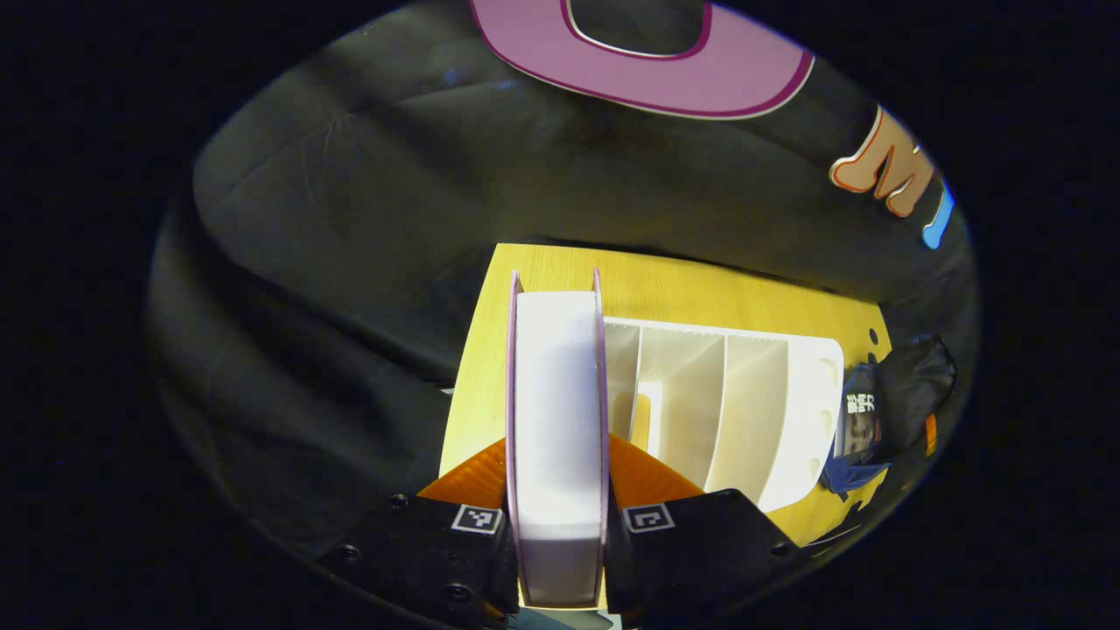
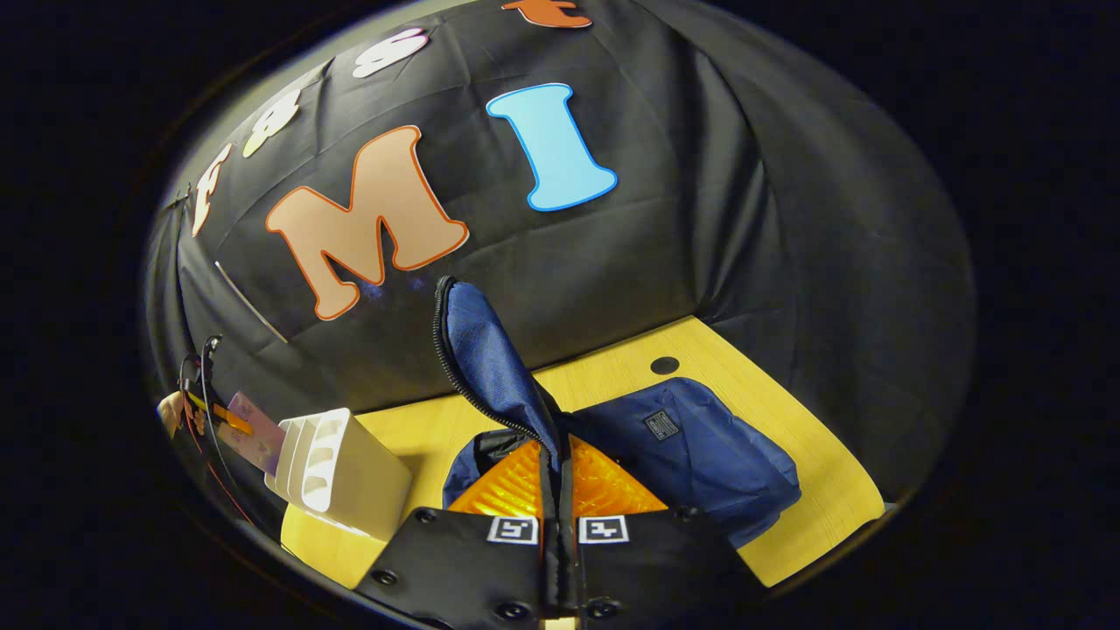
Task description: Open the schoolbag, grab two books from the bookshelf and put them into the schoolbag.
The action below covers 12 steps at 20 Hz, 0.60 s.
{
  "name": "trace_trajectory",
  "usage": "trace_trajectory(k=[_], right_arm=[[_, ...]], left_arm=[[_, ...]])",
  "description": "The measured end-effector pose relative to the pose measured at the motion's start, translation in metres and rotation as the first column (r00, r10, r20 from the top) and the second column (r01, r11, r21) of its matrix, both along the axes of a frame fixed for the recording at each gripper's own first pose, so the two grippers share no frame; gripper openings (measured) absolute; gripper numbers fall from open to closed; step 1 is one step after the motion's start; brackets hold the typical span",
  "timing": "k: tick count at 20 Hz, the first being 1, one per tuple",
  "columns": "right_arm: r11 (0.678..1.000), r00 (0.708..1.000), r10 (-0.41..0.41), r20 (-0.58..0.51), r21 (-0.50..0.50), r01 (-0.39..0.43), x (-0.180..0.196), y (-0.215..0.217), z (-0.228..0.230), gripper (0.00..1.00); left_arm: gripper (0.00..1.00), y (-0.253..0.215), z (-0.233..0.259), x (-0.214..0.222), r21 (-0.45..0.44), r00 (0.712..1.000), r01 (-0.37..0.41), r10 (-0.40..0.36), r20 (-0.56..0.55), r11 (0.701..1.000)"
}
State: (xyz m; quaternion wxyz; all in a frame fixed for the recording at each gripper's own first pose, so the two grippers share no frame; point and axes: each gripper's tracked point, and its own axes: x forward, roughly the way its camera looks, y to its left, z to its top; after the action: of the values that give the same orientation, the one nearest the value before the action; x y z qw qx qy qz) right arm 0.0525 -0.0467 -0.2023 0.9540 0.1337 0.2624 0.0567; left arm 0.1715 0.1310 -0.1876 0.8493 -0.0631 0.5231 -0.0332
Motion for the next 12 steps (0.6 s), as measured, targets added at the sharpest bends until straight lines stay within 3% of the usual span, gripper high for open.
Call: trace_trajectory(k=[7,12], right_arm=[[1.000,1.000,-0.004,-0.008,0.010,0.004,0.000,-0.001,-0.001,0.03],[1.000,1.000,-0.002,-0.009,0.003,0.002,0.001,-0.002,0.000,0.03]], left_arm=[[0.35,0.016,0.010,-0.001,-0.096,0.998,-0.048,0.052,0.036,0.994],[0.35,0.035,0.009,-0.003,-0.206,0.992,-0.106,0.117,0.042,0.973]])
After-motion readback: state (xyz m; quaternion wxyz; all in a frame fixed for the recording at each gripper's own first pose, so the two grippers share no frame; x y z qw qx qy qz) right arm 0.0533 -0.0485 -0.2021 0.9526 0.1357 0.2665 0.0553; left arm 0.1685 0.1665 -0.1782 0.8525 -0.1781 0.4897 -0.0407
